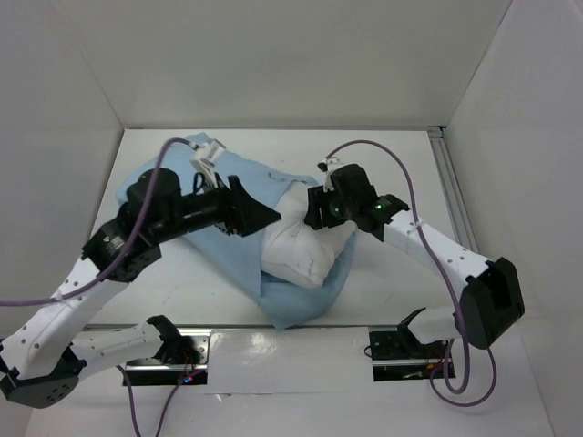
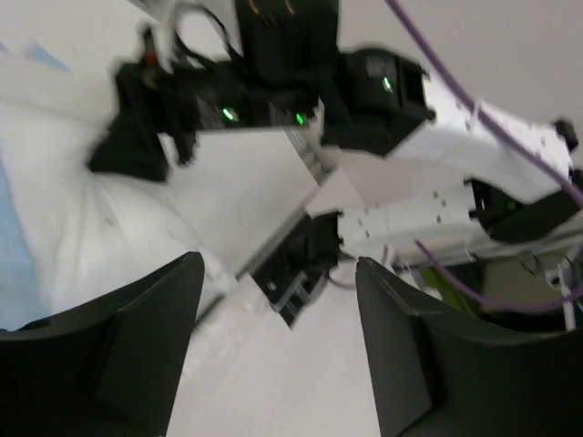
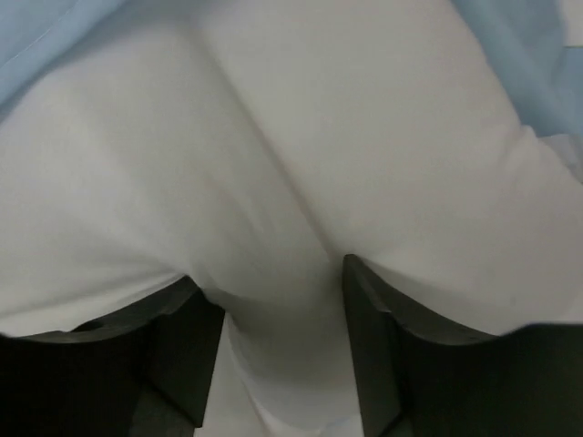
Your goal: Put the pillow into the pillowcase
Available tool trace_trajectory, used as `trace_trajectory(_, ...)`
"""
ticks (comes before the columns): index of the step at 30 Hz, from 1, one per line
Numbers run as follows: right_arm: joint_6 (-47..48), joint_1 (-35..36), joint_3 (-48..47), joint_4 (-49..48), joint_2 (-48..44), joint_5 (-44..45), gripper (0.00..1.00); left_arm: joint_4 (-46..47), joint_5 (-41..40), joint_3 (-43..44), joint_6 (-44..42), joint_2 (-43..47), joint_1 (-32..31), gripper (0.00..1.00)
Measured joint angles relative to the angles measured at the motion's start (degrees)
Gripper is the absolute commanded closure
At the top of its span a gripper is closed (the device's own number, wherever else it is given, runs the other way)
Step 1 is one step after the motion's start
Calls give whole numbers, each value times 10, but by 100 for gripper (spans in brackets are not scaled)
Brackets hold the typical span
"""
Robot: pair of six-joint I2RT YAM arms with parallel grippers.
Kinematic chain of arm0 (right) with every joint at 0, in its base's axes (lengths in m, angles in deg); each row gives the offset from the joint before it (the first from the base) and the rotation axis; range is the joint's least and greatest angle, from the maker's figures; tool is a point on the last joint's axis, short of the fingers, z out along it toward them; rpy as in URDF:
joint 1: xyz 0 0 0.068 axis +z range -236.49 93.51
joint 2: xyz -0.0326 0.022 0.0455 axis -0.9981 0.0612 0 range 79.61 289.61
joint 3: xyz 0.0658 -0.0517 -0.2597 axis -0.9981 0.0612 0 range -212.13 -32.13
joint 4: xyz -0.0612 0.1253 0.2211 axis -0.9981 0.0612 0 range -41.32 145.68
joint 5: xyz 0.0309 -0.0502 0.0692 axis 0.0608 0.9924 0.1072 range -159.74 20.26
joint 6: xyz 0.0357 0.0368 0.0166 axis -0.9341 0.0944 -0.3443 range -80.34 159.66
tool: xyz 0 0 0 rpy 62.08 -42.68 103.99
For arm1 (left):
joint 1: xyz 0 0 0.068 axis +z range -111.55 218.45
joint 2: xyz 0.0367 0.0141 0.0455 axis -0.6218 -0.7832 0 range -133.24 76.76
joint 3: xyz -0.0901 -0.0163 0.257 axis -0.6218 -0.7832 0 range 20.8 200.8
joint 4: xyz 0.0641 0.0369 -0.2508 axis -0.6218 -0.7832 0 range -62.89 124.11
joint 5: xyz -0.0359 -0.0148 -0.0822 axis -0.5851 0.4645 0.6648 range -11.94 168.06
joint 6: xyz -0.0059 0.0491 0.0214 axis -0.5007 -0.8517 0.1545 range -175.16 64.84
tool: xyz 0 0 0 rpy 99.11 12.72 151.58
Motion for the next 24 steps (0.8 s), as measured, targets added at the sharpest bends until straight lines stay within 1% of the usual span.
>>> trace_trajectory(3,5,0,-26,33,-44,31,38,-52,-74,95,-29,-9,19,22)
trace_trajectory(4,5,0,-36,44,-56,43,35,-76,-108,116,-35,-15,29,19)
trace_trajectory(6,0,0,-51,63,-78,68,28,-128,-170,185,-47,-47,71,17)
trace_trajectory(8,-9,-3,-63,83,-95,87,21,-169,-223,222,-58,-86,110,15)
trace_trajectory(9,-20,-7,-70,98,-101,95,13,-189,-249,232,-62,-109,129,15)
trace_trajectory(10,-31,-12,-75,112,-105,100,10,-209,-276,235,-65,-134,152,13)
trace_trajectory(11,-42,-17,-78,123,-107,103,8,-226,-294,233,-71,-150,169,13)
trace_trajectory(14,-88,-27,-62,146,-112,94,5,-250,-329,183,-77,-201,235,10)
trace_trajectory(16,-125,-30,-25,148,-124,73,3,-255,-340,131,-78,-209,277,10)
trace_trajectory(19,-175,-31,44,139,-137,24,3,-256,-344,65,-80,-207,331,10)
trace_trajectory(20,-194,-31,69,134,-137,2,3,-252,-340,46,-83,-207,342,20)
trace_trajectory(21,-207,-31,85,126,-137,-13,4,-246,-333,32,-84,-207,348,28)
trace_trajectory(22,-221,-31,107,107,-136,-33,8,-233,-318,17,-87,-207,353,38)
trace_trajectory(23,-231,-31,119,96,-132,-47,14,-222,-306,5,-87,-209,355,57)
trace_trajectory(24,-239,-31,125,83,-124,-61,25,-213,-290,-4,-89,-212,358,80)
